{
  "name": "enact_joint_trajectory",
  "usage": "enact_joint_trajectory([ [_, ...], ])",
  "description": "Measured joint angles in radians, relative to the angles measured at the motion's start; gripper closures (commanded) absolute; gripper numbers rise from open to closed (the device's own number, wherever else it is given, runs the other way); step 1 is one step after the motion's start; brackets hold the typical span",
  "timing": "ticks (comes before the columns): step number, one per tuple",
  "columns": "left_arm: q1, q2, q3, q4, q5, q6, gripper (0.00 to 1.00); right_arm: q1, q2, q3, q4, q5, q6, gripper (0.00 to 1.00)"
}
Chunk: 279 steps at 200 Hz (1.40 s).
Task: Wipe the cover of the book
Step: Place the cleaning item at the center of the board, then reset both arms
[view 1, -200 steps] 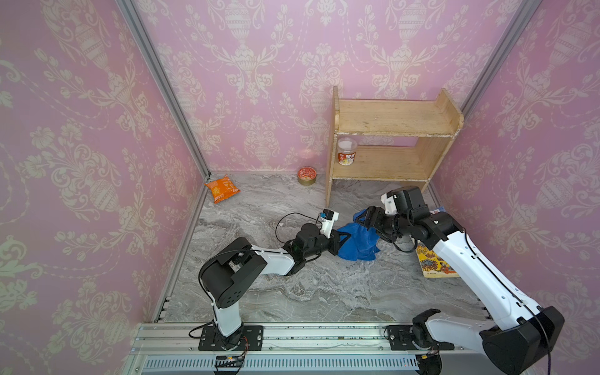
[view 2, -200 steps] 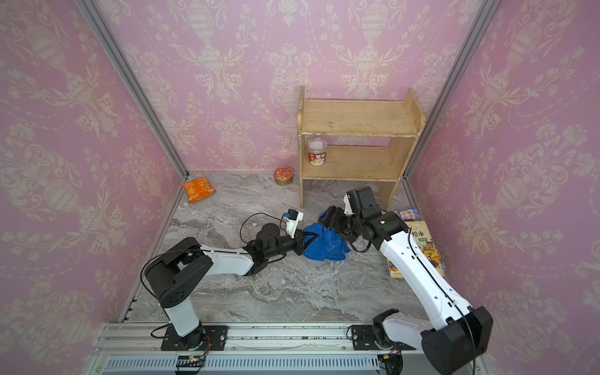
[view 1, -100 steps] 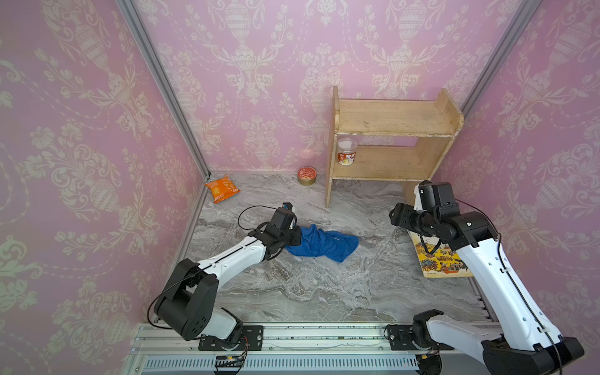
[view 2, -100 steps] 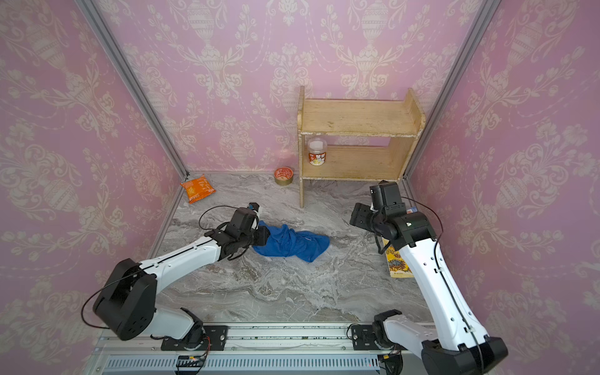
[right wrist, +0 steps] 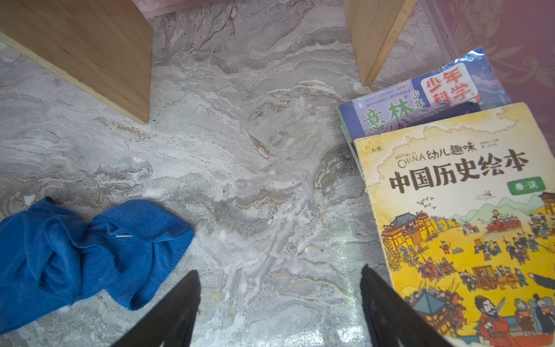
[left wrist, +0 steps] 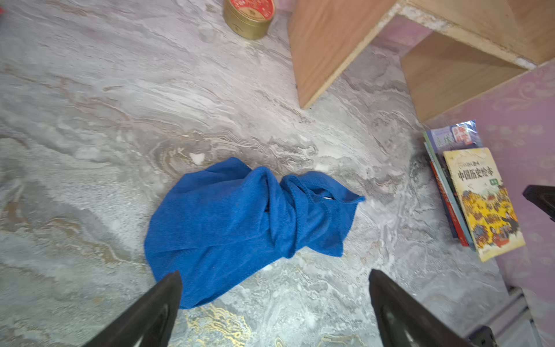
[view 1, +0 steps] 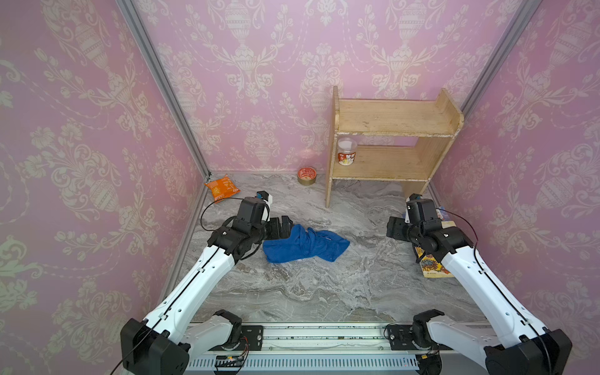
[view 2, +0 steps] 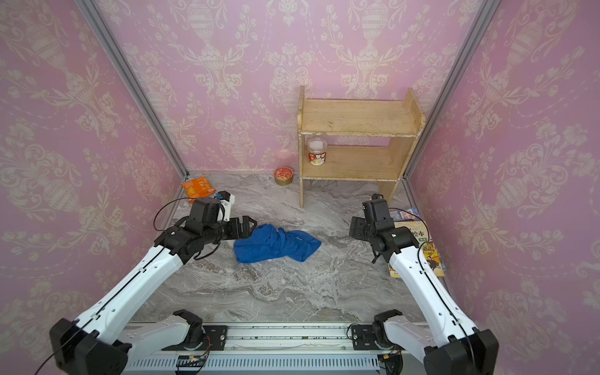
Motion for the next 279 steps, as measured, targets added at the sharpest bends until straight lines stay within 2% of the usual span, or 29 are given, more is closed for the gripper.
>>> enact_joint_trajectory([
  [35,0.005,-0.13,-0.199,0.159,-0.291,0.057,0.01,0.0,-0.064,-0.222,0.212,0.05,-0.096,0.13],
  [75,0.037,-0.164,-0.479,0.458,-0.609,0.143,0.01,0.0,-0.12,-0.468,0.454,0.137,-0.165,0.13],
  [108,0.038,-0.171,-0.66,0.674,-0.76,0.183,0.01,0.0,-0.118,-0.543,0.592,0.146,-0.207,0.13],
  [145,0.075,-0.136,-0.713,0.92,-0.832,0.278,0.0,-0.001,-0.077,-0.684,0.886,0.163,-0.235,0.12],
  [167,0.126,-0.006,-0.765,1.109,-0.85,0.302,0.01,-0.005,0.018,-0.695,1.011,0.164,-0.256,0.12],
  [188,0.137,0.121,-0.84,1.275,-0.838,0.343,0.01,-0.005,0.097,-0.689,1.12,0.148,-0.281,0.11],
  [239,0.154,0.261,-0.769,1.432,-0.832,0.424,0.01,-0.023,0.253,-0.639,1.313,0.131,-0.355,0.07],
  [257,0.154,0.259,-0.762,1.454,-0.834,0.46,0.01,-0.032,0.256,-0.638,1.338,0.129,-0.359,0.06],
  [263,0.154,0.253,-0.763,1.453,-0.834,0.467,0.01,-0.04,0.246,-0.637,1.329,0.121,-0.357,0.02],
  [279,0.159,0.213,-0.776,1.455,-0.823,0.471,0.01,-0.061,0.221,-0.638,1.326,0.093,-0.354,0.01],
])
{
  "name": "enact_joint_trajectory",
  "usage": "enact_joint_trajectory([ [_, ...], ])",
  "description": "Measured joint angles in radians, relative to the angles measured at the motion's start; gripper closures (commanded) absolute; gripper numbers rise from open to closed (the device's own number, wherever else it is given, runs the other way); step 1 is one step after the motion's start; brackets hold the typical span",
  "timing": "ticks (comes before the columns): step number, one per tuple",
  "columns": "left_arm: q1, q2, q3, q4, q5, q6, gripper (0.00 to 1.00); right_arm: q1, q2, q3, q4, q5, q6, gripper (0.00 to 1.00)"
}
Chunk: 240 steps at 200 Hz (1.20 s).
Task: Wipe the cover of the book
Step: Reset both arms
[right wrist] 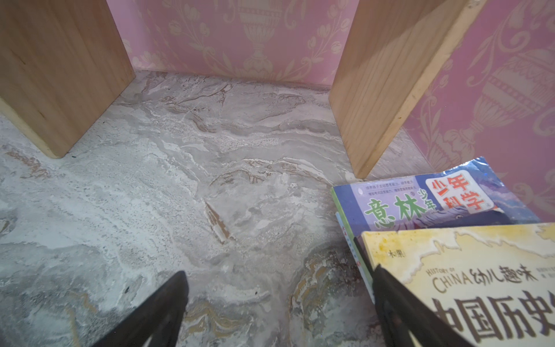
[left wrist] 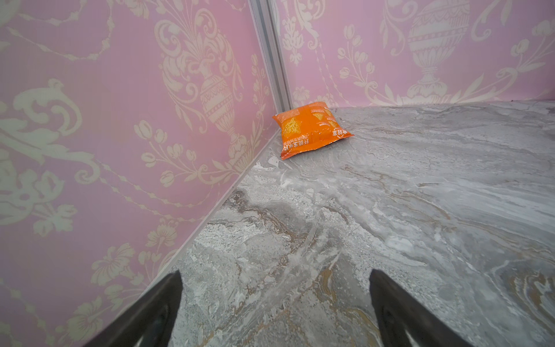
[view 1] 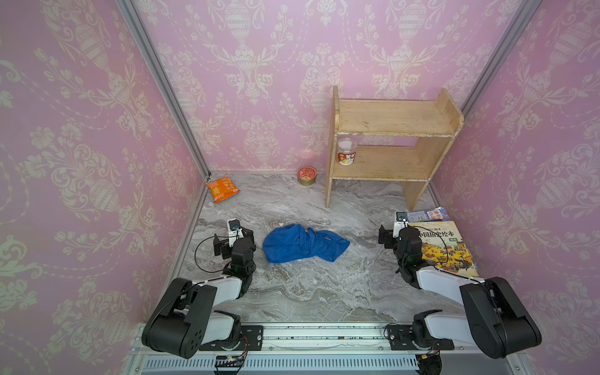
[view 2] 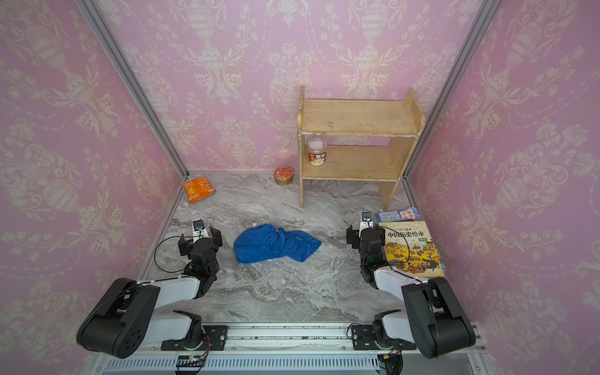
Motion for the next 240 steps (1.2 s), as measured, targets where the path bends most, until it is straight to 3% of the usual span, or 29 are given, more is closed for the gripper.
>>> enact_joint_trajectory([
  [24,0.034,0.013,-0.015,0.064,0.027,0.0,0.01,-0.026,-0.005,-0.001,0.024,-0.015,0.002,0.05],
  [43,0.055,0.14,-0.032,0.219,0.06,0.0,0.01,-0.046,0.011,-0.001,0.049,-0.044,0.001,0.06],
  [50,0.057,0.201,-0.034,0.27,0.072,0.0,0.01,-0.05,0.032,-0.001,0.072,-0.055,0.0,0.0],
  [71,0.062,0.328,-0.026,0.336,0.138,0.009,0.01,-0.062,0.117,0.002,0.116,-0.088,-0.002,0.0],
  [98,0.084,0.33,0.027,0.312,0.222,0.014,0.01,-0.099,0.193,0.016,0.133,-0.157,0.0,0.0],
  [126,0.192,0.323,0.142,0.191,0.426,-0.013,0.01,-0.137,0.211,0.048,0.117,-0.22,0.004,0.0],
  [153,0.249,0.33,0.162,0.131,0.544,-0.035,0.01,-0.148,0.211,0.062,0.117,-0.248,0.011,0.0],
  [240,0.249,0.34,0.159,0.106,0.682,-0.039,0.01,-0.148,0.211,0.062,0.117,-0.272,0.015,0.0],
])
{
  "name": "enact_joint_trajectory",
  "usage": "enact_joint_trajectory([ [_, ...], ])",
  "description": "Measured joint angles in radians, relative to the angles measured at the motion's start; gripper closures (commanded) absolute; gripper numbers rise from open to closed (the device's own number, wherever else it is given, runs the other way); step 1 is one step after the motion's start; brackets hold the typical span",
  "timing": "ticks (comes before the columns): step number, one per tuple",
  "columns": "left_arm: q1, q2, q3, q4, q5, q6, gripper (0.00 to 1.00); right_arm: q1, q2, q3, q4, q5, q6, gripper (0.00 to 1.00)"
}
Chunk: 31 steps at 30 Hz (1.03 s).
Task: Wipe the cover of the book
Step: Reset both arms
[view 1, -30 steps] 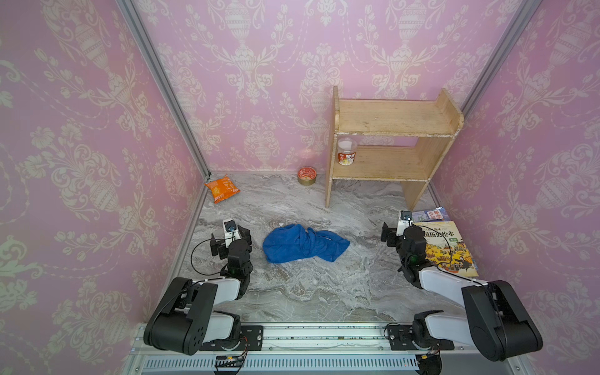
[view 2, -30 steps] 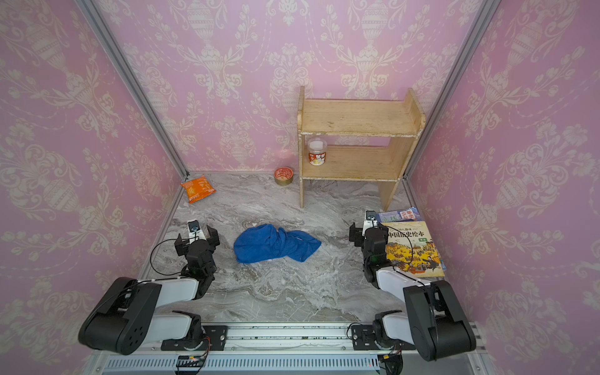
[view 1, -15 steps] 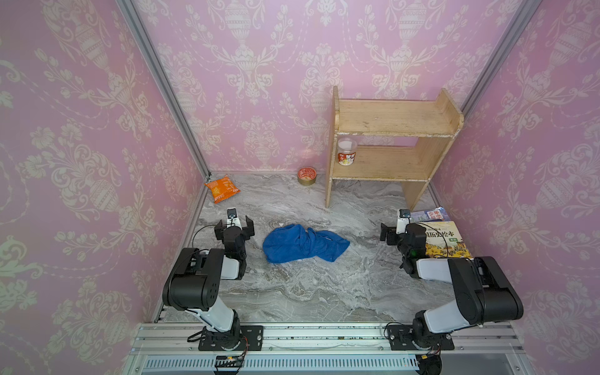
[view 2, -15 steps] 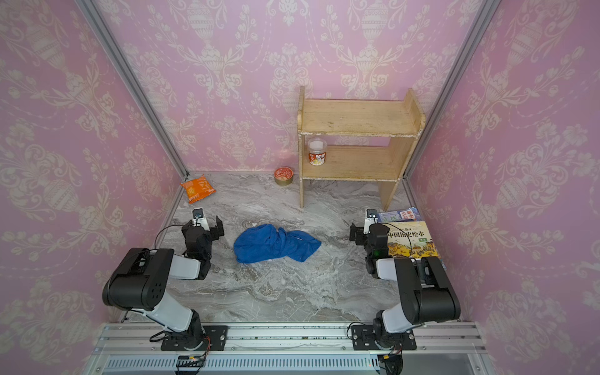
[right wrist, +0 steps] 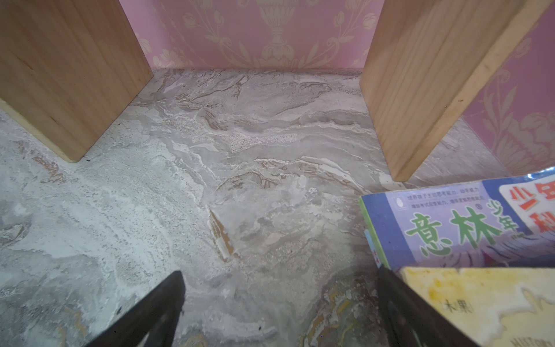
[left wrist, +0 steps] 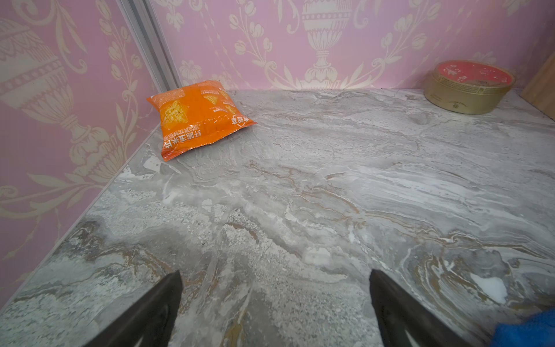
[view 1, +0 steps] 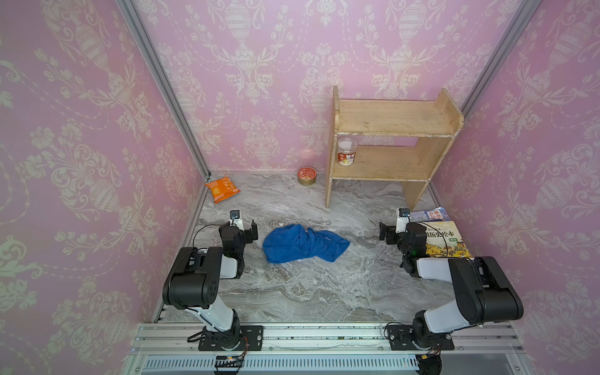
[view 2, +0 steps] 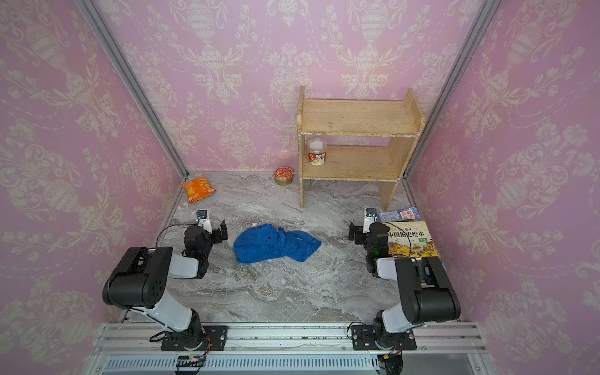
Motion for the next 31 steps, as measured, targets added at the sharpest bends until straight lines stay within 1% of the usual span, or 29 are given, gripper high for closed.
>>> enact_joint_trajectory([
  [31,0.0,0.0,-0.002,0.0,0.011,0.0,0.01,0.0,0.0,0.0,0.0,0.0,0.007,0.0],
])
